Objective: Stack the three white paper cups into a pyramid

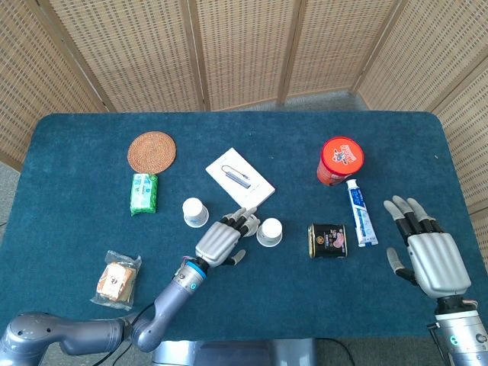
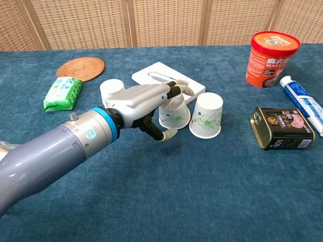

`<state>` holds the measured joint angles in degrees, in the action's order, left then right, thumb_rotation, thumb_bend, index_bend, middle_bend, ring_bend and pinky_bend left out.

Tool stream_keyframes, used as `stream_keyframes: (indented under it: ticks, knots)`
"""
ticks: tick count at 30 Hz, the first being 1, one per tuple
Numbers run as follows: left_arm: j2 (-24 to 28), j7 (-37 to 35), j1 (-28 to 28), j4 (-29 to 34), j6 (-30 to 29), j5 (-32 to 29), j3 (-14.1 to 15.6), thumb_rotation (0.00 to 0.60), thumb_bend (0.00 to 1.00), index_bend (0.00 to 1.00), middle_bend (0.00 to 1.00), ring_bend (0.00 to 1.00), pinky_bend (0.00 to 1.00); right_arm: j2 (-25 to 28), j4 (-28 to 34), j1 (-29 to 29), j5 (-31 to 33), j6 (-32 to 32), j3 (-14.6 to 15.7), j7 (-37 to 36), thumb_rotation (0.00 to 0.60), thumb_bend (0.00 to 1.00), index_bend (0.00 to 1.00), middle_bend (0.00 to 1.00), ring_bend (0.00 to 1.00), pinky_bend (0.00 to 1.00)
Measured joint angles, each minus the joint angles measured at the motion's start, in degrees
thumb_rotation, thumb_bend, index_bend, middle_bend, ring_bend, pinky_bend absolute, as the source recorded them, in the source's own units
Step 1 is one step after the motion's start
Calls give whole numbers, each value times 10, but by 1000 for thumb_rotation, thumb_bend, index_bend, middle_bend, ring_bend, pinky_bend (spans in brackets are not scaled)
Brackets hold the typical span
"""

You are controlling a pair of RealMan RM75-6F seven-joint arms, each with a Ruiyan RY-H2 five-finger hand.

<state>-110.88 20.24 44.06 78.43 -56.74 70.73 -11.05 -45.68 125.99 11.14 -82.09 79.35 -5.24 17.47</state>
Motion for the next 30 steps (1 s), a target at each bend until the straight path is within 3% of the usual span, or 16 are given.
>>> stream_keyframes:
  ticks: [10,20,30]
  knots:
    - [4,-20,-1,11,-2,-12,-12,600,442,26,0,0,178,1,-1,0,3,-3,0,-2,600,489,51,0,0,241]
    - [27,-12,-1,47,1,-24,-14,600,437,0,0,0,37,1,1,1,1,-4,-1,-2,600,487,52,0,0,241]
    - [112,-7,-12,147,-13,-7,-9,600,437,0,0,0,3,1,-3,3,3,-4,-6,-8,600,489,50,0,0,241]
